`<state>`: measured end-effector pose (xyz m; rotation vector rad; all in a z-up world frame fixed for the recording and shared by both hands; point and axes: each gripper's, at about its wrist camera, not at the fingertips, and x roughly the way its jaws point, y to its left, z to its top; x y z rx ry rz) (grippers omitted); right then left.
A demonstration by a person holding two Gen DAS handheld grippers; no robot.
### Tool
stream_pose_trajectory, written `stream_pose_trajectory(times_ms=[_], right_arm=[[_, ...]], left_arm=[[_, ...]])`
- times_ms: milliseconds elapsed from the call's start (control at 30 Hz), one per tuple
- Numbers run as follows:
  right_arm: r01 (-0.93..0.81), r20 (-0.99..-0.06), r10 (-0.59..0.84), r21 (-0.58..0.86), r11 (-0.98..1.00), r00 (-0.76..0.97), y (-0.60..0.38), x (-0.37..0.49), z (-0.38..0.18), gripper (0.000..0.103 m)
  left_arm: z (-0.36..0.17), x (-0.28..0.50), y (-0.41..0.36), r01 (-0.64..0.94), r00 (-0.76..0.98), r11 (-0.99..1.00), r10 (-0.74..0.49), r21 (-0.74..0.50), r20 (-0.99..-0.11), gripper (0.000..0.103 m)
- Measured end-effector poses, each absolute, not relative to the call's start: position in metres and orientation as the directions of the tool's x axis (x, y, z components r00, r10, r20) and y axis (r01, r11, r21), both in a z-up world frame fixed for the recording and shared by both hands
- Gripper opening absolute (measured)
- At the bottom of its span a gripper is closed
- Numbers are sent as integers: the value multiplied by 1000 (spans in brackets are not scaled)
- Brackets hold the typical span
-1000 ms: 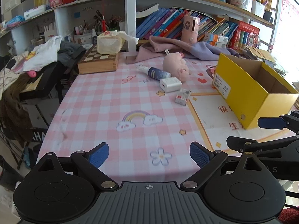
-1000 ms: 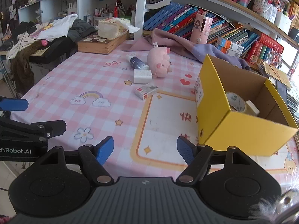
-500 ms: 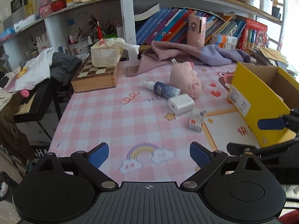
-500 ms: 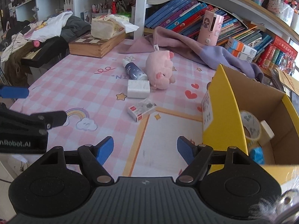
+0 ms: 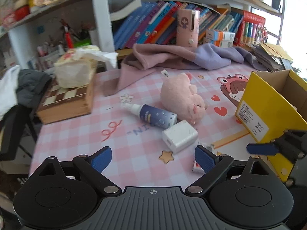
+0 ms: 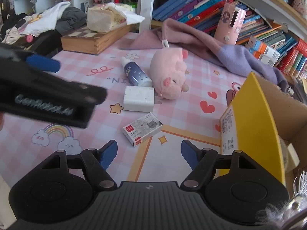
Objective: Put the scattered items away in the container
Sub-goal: 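Grasp the large white charger with the left tool while the right tool approaches the staple box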
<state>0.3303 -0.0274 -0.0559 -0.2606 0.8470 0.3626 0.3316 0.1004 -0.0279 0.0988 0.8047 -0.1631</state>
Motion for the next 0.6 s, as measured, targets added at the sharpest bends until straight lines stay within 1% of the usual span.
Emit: stream_pose_trajectory(times_ms=[133,333,433,500,600], right_arm=[[-410,-781,206,-70,909,590,-25,342,-67,70],[-411,-790,206,-64,909,578,-23,352,-79,70],[-412,-793,206,-62,909,574,-22,357,-82,69],[-413,-794,206,-62,909,573,-21,360,-84,69],[-418,-795,207,-63,906,570,-19,362,-86,69]], left_arm=[[-39,360,97,217,634,975,-178,-47,-752,94],[-57,395,86,266,562,957,-251,-115,-788,94],[-65,406,78,284,540,952,-256,-113,-802,94],[-69,412,72,290,529,951,-249,-102,-811,89],[-74,419,69,289,518,952,-246,-104,-819,87]])
